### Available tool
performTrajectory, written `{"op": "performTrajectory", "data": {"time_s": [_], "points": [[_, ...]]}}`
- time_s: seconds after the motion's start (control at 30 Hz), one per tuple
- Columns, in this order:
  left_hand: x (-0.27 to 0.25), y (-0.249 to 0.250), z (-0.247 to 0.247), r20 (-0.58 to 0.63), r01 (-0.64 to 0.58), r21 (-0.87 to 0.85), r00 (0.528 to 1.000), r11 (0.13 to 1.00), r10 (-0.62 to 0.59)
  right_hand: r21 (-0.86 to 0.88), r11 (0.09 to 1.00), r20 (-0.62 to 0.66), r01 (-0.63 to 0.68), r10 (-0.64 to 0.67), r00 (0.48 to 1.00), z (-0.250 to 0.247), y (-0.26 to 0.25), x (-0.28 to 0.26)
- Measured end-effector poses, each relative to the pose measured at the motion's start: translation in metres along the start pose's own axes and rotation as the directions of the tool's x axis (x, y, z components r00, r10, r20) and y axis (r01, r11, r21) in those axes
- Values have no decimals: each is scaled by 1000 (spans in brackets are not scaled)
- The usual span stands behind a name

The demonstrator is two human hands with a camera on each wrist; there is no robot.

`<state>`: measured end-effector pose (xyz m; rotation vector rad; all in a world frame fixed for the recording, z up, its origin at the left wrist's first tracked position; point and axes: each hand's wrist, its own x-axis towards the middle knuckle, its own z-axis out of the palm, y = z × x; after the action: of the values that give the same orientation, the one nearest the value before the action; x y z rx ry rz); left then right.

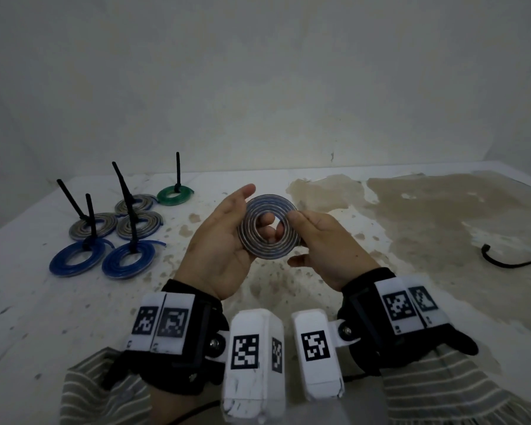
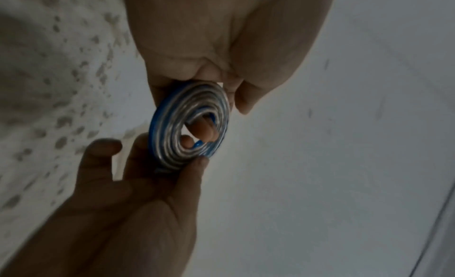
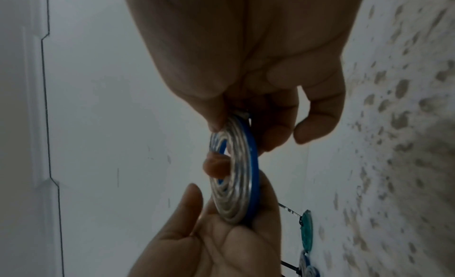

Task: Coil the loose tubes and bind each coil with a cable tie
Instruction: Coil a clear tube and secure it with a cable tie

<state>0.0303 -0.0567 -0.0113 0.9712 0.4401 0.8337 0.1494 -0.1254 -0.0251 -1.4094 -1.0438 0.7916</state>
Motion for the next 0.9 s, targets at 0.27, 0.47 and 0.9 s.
{"op": "performTrajectory", "data": {"time_s": [0.27, 0.47, 0.9], "points": [[5, -7, -1, -48, 6, -15, 999, 1000, -7, -61, 996, 18, -68, 70, 997, -3, 0, -2], [7, -11, -2, -81, -26, 15, 996, 1000, 27, -261, 962, 4, -83, 87, 996, -2, 0, -3], [4, -20, 0, 14, 44, 99, 999, 994, -46, -700, 597, -253, -392, 306, 918, -126, -18, -18]]}}
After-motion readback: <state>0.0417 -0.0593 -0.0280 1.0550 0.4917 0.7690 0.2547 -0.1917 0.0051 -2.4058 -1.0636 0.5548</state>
